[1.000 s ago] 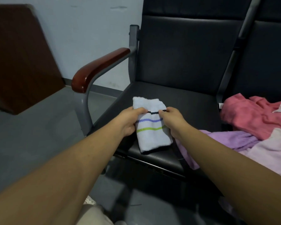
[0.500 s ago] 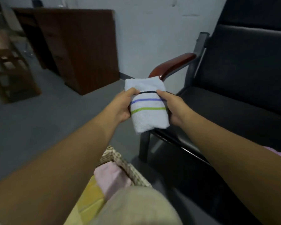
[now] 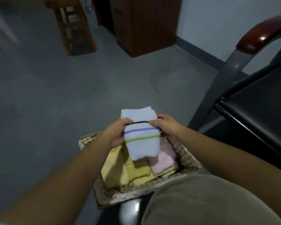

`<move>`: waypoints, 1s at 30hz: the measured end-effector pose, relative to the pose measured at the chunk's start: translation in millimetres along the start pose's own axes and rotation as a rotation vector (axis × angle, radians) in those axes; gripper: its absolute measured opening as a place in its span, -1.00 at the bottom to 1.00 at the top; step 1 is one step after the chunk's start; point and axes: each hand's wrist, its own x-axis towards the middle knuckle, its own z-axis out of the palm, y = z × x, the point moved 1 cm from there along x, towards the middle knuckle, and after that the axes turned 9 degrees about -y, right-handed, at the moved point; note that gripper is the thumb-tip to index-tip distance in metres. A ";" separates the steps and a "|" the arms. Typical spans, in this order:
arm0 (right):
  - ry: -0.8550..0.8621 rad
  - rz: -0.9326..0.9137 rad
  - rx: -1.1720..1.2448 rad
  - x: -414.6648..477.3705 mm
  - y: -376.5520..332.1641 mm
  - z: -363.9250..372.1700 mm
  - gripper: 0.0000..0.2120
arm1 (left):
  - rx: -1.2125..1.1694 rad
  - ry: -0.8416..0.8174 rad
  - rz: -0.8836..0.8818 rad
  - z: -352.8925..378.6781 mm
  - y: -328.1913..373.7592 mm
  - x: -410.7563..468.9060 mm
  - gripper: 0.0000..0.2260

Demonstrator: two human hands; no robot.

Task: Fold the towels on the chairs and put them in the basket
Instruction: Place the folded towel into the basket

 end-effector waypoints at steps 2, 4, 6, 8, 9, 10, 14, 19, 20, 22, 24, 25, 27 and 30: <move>-0.080 0.060 -0.039 6.7 24.5 10.8 -0.82 | -0.026 0.023 -0.046 -23.1 -31.4 -5.5 -0.77; -0.140 0.133 -0.058 10.7 43.5 19.2 -0.79 | -0.037 0.038 -0.084 -42.3 -59.9 -9.2 -0.80; -0.174 0.198 -0.081 12.8 59.3 26.5 -0.76 | -0.022 0.070 -0.118 -57.1 -80.8 -7.2 -0.78; -0.182 0.240 -0.122 19.1 74.6 33.5 -0.75 | 0.027 0.119 -0.139 -67.5 -93.0 -0.5 -0.79; -0.178 0.254 -0.134 22.8 81.1 36.9 -0.75 | 0.068 0.145 -0.144 -71.8 -97.5 4.2 -0.80; -0.167 0.262 -0.130 27.7 87.6 40.4 -0.75 | 0.108 0.177 -0.148 -76.2 -101.9 9.6 -0.79; -0.047 0.146 -0.135 37.2 100.4 47.6 -0.77 | 0.180 0.315 -0.019 -82.8 -108.6 27.9 -0.80; -0.007 0.034 -0.435 38.0 117.2 50.8 -0.67 | 0.624 0.374 0.066 -91.2 -118.6 52.8 -0.68; 0.002 0.037 -0.493 38.6 121.2 49.1 -0.66 | 0.717 0.378 0.062 -93.0 -122.3 57.1 -0.64; 0.029 0.047 -0.553 38.1 125.3 43.8 -0.63 | 0.846 0.393 0.046 -91.4 -127.4 63.7 -0.60; 0.054 0.056 -0.547 37.1 125.6 38.4 -0.68 | 0.952 0.429 0.018 -87.4 -125.4 67.0 -0.58; 0.058 0.063 -0.519 35.7 123.2 36.6 -0.72 | 0.990 0.445 0.003 -84.5 -121.1 66.9 -0.59; 0.062 0.067 -0.442 30.8 113.3 33.9 -0.74 | 1.047 0.449 -0.035 -79.0 -106.8 63.6 -0.64; 0.098 0.029 -0.482 17.8 86.3 23.0 -0.80 | 1.108 0.428 -0.102 -66.6 -72.2 47.1 -0.68</move>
